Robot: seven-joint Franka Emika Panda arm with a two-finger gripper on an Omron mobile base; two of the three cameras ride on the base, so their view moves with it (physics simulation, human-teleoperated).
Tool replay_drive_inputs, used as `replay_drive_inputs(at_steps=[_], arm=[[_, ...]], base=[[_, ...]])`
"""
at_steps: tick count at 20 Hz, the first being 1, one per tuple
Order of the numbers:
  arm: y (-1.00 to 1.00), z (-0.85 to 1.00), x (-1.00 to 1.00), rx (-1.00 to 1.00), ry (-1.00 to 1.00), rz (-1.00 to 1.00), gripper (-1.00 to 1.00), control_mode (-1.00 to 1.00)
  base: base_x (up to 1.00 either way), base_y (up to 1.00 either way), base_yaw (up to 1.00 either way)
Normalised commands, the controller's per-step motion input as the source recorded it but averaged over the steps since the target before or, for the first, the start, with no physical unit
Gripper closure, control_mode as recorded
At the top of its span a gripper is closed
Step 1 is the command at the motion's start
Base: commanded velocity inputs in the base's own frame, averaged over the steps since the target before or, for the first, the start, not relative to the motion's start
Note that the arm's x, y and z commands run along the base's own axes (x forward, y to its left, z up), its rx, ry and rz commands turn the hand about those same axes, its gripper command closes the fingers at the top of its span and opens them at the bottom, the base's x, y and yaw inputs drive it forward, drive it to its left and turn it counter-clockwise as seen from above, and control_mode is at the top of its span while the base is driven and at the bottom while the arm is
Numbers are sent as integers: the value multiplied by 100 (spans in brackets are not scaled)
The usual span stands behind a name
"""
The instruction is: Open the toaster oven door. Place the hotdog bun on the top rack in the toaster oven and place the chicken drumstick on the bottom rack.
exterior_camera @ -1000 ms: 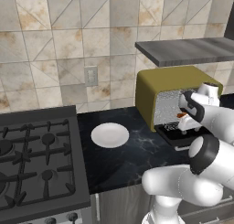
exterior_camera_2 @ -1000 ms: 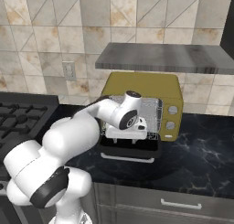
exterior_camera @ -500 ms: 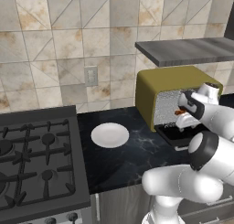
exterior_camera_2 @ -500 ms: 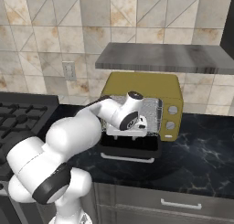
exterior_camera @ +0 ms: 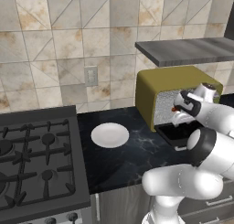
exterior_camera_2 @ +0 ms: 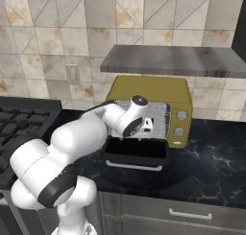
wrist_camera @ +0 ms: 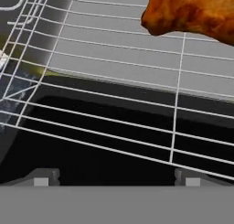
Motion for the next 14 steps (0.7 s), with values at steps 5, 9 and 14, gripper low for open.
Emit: replay_drive_inputs(at_steps=[5,9,14], arm=[[6,0,29,1,-17,-3,-100,-100],[1,5,30,1,-16,-3,-100,-100],[0,8,31,0,-9,-6,-100,-100]], base=[[0,0,0],[0,0,0],[0,0,0]])
